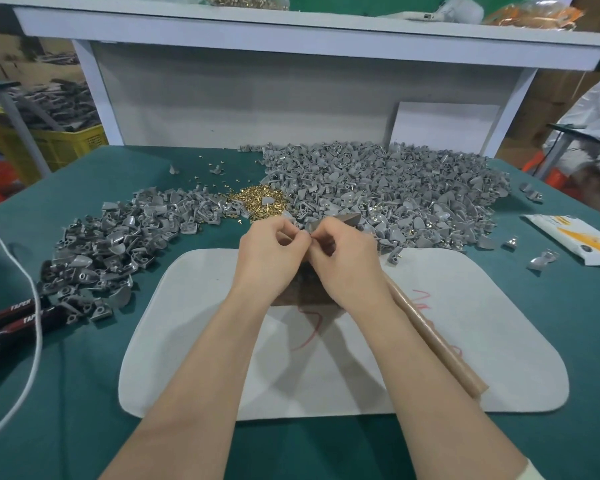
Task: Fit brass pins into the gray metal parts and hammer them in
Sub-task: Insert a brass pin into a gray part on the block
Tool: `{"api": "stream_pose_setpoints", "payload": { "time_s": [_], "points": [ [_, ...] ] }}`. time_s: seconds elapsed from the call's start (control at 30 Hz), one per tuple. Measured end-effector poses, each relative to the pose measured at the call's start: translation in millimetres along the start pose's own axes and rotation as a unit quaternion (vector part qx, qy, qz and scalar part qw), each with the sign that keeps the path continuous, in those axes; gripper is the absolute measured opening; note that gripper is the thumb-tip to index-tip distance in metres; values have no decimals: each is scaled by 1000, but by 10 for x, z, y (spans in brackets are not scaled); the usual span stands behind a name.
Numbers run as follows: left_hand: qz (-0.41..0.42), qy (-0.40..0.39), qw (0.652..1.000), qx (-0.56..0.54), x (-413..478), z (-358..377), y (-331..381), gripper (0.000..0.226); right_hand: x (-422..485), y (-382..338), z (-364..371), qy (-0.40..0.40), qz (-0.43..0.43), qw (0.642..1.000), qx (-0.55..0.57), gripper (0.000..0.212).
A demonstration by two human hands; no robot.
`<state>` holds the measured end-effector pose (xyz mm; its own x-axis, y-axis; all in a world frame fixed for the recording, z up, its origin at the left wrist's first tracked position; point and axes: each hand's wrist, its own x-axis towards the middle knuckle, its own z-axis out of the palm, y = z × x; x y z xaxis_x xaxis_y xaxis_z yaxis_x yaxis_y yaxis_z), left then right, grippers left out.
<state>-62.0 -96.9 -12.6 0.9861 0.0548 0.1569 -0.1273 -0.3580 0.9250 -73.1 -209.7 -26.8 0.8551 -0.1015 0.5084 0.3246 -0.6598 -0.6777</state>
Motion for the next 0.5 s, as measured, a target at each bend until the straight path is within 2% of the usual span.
{"api": "stream_pose_setpoints", "payload": {
  "time_s": [0.13, 0.27, 0.5],
  "points": [
    [-33, -11, 998, -57, 1, -3, -2, 20, -9, -16, 15, 10, 15, 1000, 4, 13],
    [-48, -31, 995, -79, 10, -18, -12, 14, 17, 6, 11, -1, 32, 999, 6, 9],
    [-64, -49, 982, -172, -7, -52, 33, 15, 34, 34, -26, -13, 9, 1000, 16, 8]
  ]
}}
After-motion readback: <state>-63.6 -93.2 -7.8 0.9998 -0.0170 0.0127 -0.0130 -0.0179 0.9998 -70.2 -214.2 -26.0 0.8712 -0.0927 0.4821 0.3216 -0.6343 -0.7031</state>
